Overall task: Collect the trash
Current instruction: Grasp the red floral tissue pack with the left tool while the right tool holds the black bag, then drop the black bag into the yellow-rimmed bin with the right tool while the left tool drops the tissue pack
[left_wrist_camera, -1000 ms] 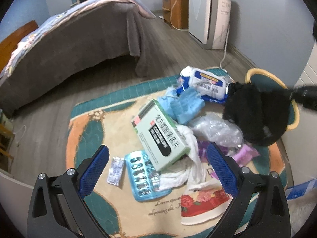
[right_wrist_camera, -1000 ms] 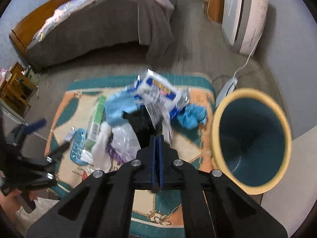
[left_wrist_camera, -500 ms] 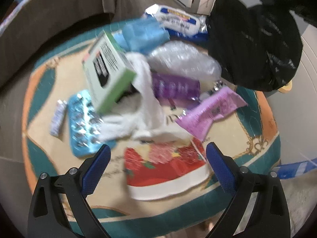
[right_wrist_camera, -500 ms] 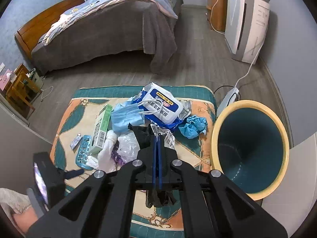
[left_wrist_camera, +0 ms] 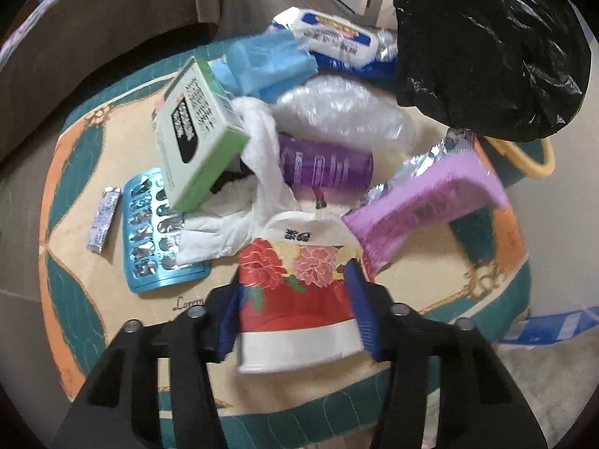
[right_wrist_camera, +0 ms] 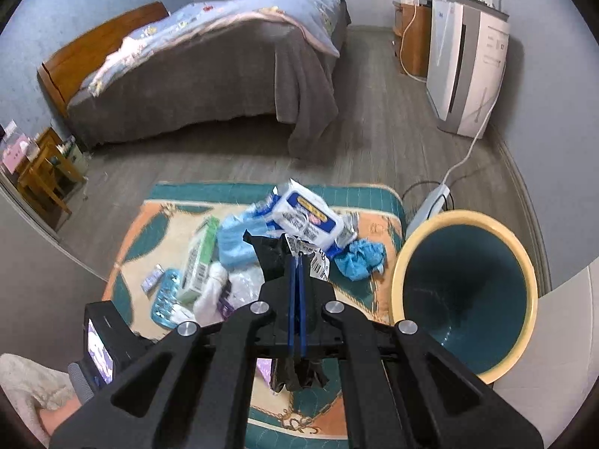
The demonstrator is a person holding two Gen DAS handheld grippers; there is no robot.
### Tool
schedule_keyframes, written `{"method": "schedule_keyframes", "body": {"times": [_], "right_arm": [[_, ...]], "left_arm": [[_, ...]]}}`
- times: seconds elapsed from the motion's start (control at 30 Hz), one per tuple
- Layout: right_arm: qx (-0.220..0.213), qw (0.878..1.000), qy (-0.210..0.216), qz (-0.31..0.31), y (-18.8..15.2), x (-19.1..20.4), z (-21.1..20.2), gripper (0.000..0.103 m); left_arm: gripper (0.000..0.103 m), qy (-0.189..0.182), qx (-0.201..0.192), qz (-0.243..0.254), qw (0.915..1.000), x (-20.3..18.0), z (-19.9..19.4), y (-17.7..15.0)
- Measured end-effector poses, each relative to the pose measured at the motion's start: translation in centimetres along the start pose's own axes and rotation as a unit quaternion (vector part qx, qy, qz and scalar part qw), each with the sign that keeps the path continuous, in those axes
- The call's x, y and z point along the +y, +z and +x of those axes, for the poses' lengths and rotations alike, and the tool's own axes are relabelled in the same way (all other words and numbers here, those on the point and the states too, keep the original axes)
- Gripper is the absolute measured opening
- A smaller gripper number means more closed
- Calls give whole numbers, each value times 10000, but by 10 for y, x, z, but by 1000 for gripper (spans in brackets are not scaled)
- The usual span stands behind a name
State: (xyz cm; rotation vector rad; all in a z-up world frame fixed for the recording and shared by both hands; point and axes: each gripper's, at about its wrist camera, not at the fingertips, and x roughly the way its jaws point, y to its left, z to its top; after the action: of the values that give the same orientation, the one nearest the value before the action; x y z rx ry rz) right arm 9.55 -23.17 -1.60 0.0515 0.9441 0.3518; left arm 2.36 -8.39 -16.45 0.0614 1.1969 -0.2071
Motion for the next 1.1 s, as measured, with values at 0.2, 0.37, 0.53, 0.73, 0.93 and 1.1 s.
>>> {"method": "schedule_keyframes", "body": {"times": [0.2, 0.37, 0.53, 0.73, 0.93, 1.1], "right_arm": [[-187, 9997, 148, 40, 5, -3, -13, 1], [-252, 9994, 225, 86, 7, -6, -17, 1], [-236, 9994, 230, 95, 6, -9, -18, 1], [-311, 9991, 239, 127, 7, -12, -24, 1], [-513, 9983, 207, 192, 11, -19, -39, 1], [-671, 9972, 104, 303, 14, -35, -47, 1]], "left_arm": [[26, -174, -90, -77, 9998, -4, -20, 8], [25, -377, -238, 115, 9989, -11, -49, -2], [25, -413, -91, 375, 9984, -23, -41, -8], [13, -126, -341, 603, 9975, -22, -45, -5], [12, -17, -1002, 804, 9917, -24, -84, 13], [12, -114, -1388, 774, 9872, -28, -107, 41]]}}
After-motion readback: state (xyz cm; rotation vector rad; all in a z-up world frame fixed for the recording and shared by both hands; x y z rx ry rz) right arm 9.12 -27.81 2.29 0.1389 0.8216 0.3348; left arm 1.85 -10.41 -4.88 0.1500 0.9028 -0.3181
